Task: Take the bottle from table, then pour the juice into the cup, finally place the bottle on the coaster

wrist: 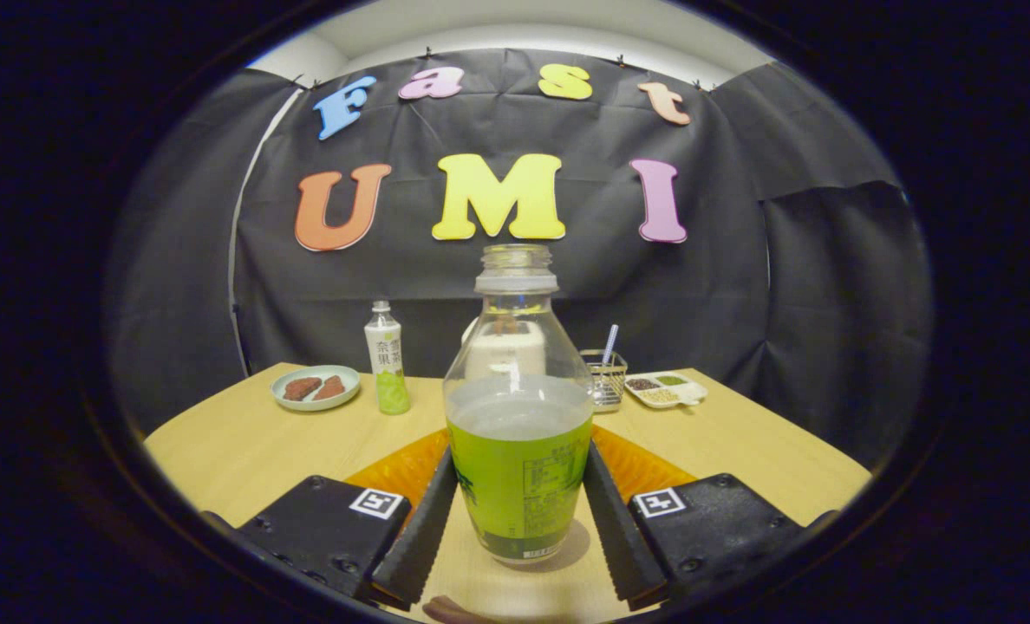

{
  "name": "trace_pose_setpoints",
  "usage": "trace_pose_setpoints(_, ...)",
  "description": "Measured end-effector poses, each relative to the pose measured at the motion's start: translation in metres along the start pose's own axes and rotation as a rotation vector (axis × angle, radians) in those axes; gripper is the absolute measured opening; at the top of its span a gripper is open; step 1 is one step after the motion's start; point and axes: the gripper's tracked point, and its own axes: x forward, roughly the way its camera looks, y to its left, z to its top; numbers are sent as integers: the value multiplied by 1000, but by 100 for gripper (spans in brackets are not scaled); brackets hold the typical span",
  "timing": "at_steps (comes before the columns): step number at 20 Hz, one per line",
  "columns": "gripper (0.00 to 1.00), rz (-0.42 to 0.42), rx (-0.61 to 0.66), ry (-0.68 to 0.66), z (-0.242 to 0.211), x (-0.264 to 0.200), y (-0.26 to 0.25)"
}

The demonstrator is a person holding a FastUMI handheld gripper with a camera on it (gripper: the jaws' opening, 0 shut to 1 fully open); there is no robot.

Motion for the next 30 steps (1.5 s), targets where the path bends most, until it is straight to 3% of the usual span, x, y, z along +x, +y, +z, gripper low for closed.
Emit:
trace_pose_setpoints(7, 82, 2, -13, 18, -29, 30, -13)
trace_pose_setpoints(19, 87, 28, -13, 14, -42, 29, -11)
trace_pose_setpoints(23, 100, 34, -1, 13, -37, 17, -11)
trace_pose_setpoints(30, 100, 36, 6, -36, -16, -34, -7)
